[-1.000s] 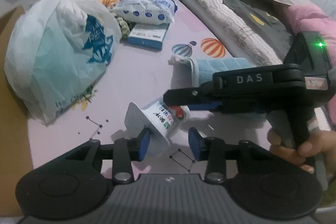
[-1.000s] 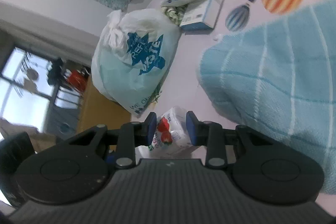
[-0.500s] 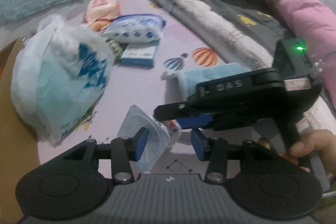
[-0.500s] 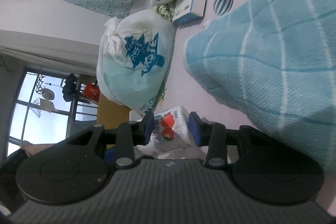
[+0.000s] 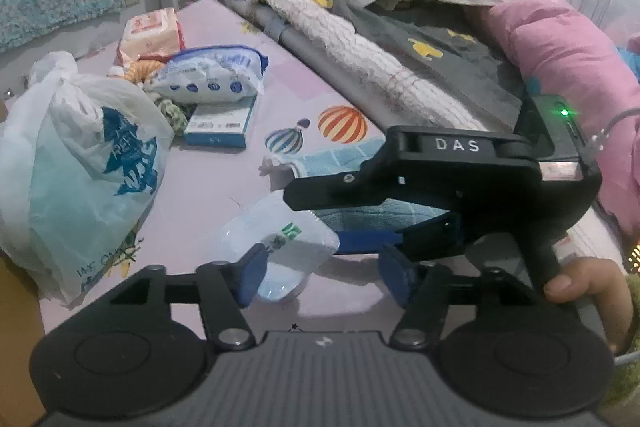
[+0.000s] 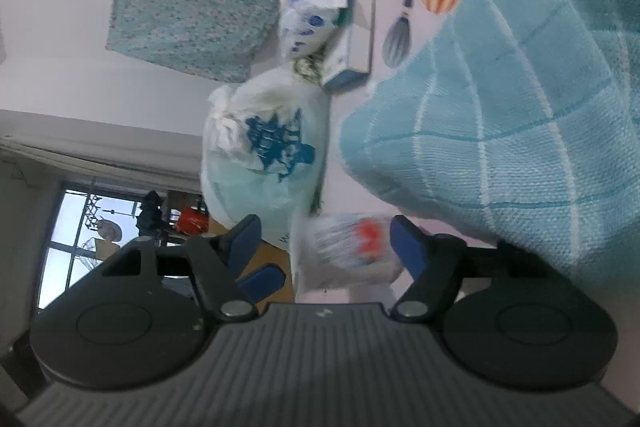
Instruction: Organize soft objects
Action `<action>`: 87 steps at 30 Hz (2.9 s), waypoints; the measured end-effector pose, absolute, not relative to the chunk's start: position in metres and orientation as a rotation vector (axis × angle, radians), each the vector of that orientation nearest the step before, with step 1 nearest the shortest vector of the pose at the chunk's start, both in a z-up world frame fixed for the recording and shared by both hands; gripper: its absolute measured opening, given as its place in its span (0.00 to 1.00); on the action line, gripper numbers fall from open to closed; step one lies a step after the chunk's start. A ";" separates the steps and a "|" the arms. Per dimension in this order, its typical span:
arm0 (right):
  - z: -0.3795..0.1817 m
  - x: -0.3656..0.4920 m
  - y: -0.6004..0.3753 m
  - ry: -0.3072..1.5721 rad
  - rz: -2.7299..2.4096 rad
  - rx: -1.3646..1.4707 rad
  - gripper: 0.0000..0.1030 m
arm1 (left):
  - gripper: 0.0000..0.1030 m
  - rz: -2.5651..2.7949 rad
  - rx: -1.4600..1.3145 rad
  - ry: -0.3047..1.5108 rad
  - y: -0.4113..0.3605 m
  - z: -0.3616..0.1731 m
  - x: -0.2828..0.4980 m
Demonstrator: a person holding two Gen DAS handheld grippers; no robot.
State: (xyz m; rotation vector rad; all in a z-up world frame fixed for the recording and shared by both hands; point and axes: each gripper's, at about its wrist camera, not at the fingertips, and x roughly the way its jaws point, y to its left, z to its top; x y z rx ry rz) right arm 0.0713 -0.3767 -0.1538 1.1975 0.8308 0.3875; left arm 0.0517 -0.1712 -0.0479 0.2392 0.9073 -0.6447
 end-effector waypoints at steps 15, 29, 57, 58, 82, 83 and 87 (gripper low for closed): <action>-0.134 0.086 -0.370 0.826 0.436 1.057 0.27 | 0.68 -0.582 0.160 1.123 -0.161 -0.073 0.099; -0.155 0.093 -0.341 0.945 0.619 1.208 0.20 | 0.69 -0.505 0.178 1.209 -0.127 -0.080 0.110; -0.049 0.276 -0.324 0.771 0.411 -0.236 0.99 | 0.66 -0.428 0.103 1.080 -0.101 -0.094 0.119; -0.053 0.288 -0.322 0.785 0.415 -0.255 0.99 | 0.66 -0.430 0.098 1.081 -0.100 -0.094 0.119; -0.047 0.266 -0.348 0.854 0.333 0.082 0.80 | 0.65 -0.467 0.021 1.055 -0.098 -0.078 0.111; -0.040 0.255 -0.354 0.843 0.329 0.102 0.80 | 0.65 -0.474 0.014 1.045 -0.097 -0.073 0.108; -0.009 0.208 -0.377 0.781 0.328 0.165 0.80 | 0.65 -0.518 -0.055 0.998 -0.087 -0.045 0.092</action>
